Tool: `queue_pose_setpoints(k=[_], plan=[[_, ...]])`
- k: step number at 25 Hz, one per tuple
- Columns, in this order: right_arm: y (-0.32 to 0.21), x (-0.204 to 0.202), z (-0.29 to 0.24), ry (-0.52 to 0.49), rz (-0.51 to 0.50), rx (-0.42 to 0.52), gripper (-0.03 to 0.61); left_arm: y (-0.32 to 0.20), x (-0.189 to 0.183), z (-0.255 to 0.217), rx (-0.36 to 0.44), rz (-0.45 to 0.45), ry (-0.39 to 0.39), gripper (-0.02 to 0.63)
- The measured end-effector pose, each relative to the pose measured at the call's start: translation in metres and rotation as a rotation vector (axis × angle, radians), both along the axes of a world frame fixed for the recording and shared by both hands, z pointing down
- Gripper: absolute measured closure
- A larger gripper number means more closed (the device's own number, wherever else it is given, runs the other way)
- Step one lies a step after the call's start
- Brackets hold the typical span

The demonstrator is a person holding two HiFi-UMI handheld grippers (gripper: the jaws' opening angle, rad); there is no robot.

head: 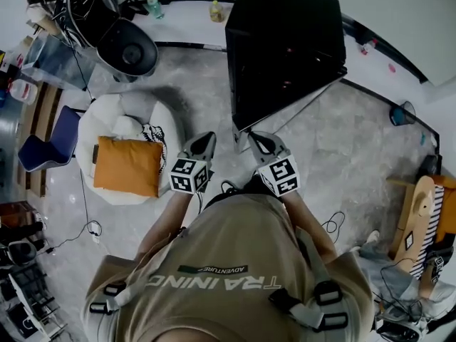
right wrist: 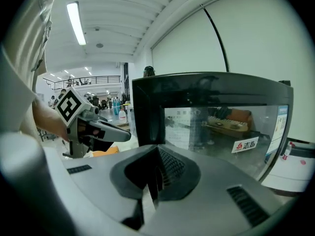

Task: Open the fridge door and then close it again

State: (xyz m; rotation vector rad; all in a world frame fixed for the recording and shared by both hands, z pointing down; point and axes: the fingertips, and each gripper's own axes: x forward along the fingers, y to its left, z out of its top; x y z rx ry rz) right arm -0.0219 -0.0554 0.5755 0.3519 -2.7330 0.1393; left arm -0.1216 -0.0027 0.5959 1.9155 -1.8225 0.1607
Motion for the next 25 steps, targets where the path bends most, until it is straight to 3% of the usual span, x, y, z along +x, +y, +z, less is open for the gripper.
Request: queue_pose_setpoints(k=[7,15,25], plan=[[-0.017,-0.021,0.002,-0.044,-0.046,-0.016,0.583,-0.009,-0.024,0.000,-0.017,-0.095,0.030,0.612],[-0.033,-0.055,-0.001,-0.071,-0.127,-0.059,0.583,-0.038,-0.051,-0.016,-0.043,-0.128,-0.035,0.614],[-0.065,-0.086,-0.004,-0.120,-0.201,-0.070,0.583,-0.077,-0.070,-0.013,-0.063,-0.179,-0.061,0.613]])
